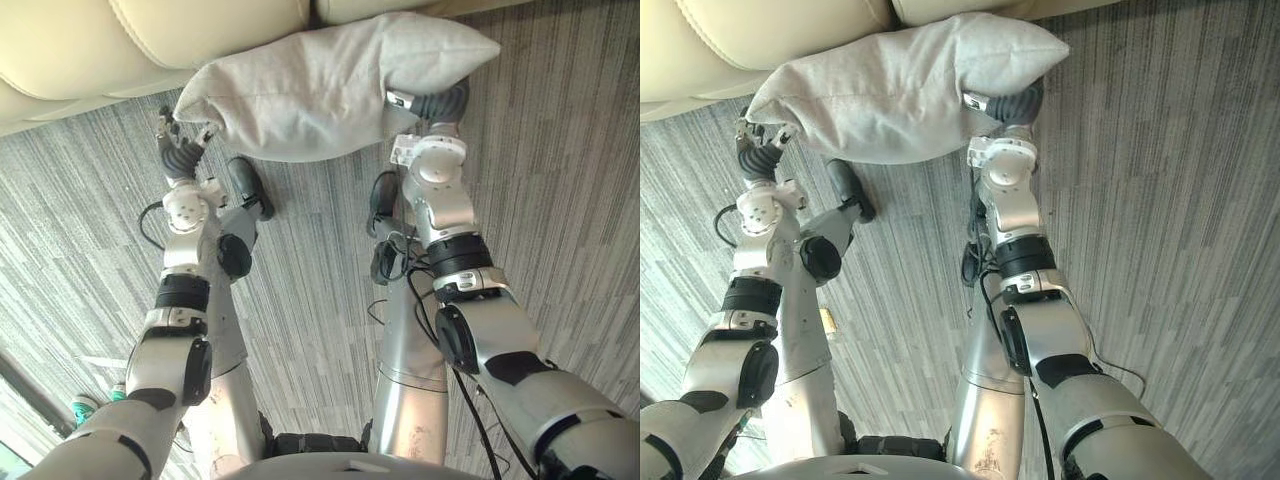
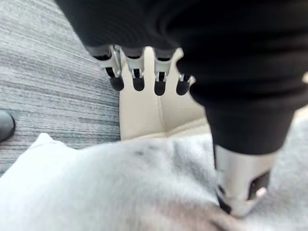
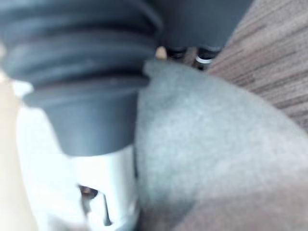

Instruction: Pick up cushions and gather them together orderly.

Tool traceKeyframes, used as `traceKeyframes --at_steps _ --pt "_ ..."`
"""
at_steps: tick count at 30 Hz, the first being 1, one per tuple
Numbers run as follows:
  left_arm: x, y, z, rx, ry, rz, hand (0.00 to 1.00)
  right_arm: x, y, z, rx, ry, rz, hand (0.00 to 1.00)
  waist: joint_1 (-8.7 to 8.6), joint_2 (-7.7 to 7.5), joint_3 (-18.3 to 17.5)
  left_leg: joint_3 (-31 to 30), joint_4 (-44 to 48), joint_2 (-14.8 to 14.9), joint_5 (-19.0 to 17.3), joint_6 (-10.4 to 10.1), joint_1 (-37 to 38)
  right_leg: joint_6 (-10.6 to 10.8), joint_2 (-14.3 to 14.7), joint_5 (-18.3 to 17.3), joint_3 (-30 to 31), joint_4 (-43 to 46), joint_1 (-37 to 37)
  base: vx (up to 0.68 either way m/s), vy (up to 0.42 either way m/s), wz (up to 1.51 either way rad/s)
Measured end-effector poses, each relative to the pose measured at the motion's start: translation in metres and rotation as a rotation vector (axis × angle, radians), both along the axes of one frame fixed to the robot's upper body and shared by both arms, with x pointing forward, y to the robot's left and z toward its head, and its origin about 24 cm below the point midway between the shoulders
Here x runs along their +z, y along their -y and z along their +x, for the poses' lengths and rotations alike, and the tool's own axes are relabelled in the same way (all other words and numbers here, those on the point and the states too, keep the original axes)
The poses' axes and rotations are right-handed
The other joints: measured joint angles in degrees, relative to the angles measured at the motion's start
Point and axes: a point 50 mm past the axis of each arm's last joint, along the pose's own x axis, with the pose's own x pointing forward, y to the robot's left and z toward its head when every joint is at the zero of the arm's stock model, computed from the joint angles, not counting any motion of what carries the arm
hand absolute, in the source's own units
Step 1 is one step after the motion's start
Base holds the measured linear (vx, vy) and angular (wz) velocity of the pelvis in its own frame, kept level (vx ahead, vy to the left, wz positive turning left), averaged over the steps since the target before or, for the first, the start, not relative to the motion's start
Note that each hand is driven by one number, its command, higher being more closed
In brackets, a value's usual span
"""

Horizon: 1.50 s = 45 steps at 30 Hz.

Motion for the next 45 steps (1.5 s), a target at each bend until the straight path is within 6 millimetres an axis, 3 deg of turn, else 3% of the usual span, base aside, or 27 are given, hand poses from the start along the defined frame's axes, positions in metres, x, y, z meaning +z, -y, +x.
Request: traceKeyframes --at_steps 1,9,14,20,30,32,33,39,42,45 --pt "0.006 0.008 0.001 -0.012 0.018 0.019 1.0 0.005 -0.002 -0.001 -0.001 0.015 0.001 1.0 -0.06 0.0 0.0 -0.06 -0.01 0.0 0.45 0.56 -0.25 0.03 0.0 -0.02 -0.07 0.2 -0.26 -0.01 -0.016 0.04" --pt "0.019 0.046 -0.004 -0.09 0.078 0.151 1.0 0.011 -0.013 -0.005 0.023 0.052 -0.01 1.0 -0.8 0.01 -0.03 -1.84 -0.88 -0.19 1.36 0.2 -0.33 -0.4 -0.12 -0.13 -1.79 0.49 0.43 -0.02 -0.012 0.04" --pt "0.011 0.048 -0.005 -0.084 0.045 0.154 1.0 0.014 -0.013 -0.013 0.018 0.095 0.007 1.0 -0.9 0.0 -0.07 -2.42 -3.08 -0.57 3.23 -0.62 1.09 -1.27 -0.07 0.41 -2.64 -0.5 1.74 -0.03 -0.027 0.06" --pt "0.006 0.044 -0.01 -0.066 0.041 0.187 1.0 0.0 -0.011 -0.027 0.035 0.119 0.037 1.0 -1.08 -0.04 -0.16 -2.56 -7.37 -0.65 4.44 -1.85 6.51 -2.18 0.81 1.69 -3.37 -5.11 7.47 -0.02 -0.04 -0.04" --pt "0.014 0.039 -0.026 -0.044 0.114 0.18 1.0 -0.046 -0.016 -0.048 0.08 0.062 0.134 1.0 -2.65 -0.12 -0.31 -2.14 -11.88 -0.66 4.84 -2.89 19.34 -2.31 2.0 2.65 -4.55 -11.86 21.15 0.03 -0.046 -0.05" --pt "0.001 0.039 -0.033 -0.044 0.089 0.163 1.0 -0.06 -0.017 -0.05 0.086 0.023 0.148 1.0 -2.71 -0.33 -3.09 -1.98 -12.41 -0.85 4.22 -3.03 21.09 -2.27 2.07 2.48 -4.58 -12.94 22.93 0.07 -0.039 -0.03" --pt "-0.012 0.041 -0.043 -0.051 0.068 0.144 1.0 -0.078 -0.015 -0.057 0.09 -0.011 0.158 1.0 -2.71 -0.38 -7.75 -1.81 -12.52 -1.02 3.53 -3.32 21.01 -2.42 1.93 1.66 -4.58 -13.32 22.99 0.09 -0.016 0.0" --pt "-0.022 0.04 -0.075 -0.056 0.098 0.104 1.0 -0.105 -0.013 -0.093 0.16 -0.016 0.161 1.0 -2.82 -0.6 -8.16 -1.76 -13.61 -1.76 1.7 -4.0 33.74 -1.84 1.86 0.23 -5.0 -16.26 36.58 0.11 -0.008 0.04" --pt "-0.032 0.04 -0.093 -0.067 0.092 0.094 1.0 -0.128 -0.008 -0.113 0.191 -0.074 0.146 1.0 -2.73 -0.97 -9.44 -1.62 -15.18 -2.38 0.39 -4.72 41.27 -1.57 1.71 -0.66 -5.31 -18.87 44.62 0.12 0.007 0.06" --pt "-0.054 0.036 -0.115 -0.096 0.048 0.099 1.0 -0.157 -0.006 -0.14 0.226 -0.176 0.138 1.0 -2.88 -1.59 -14.36 -1.47 -18.4 -3.18 -0.82 -5.93 49.96 -1.84 1.44 -1.38 -6.39 -23.75 54.08 0.16 0.015 0.1"
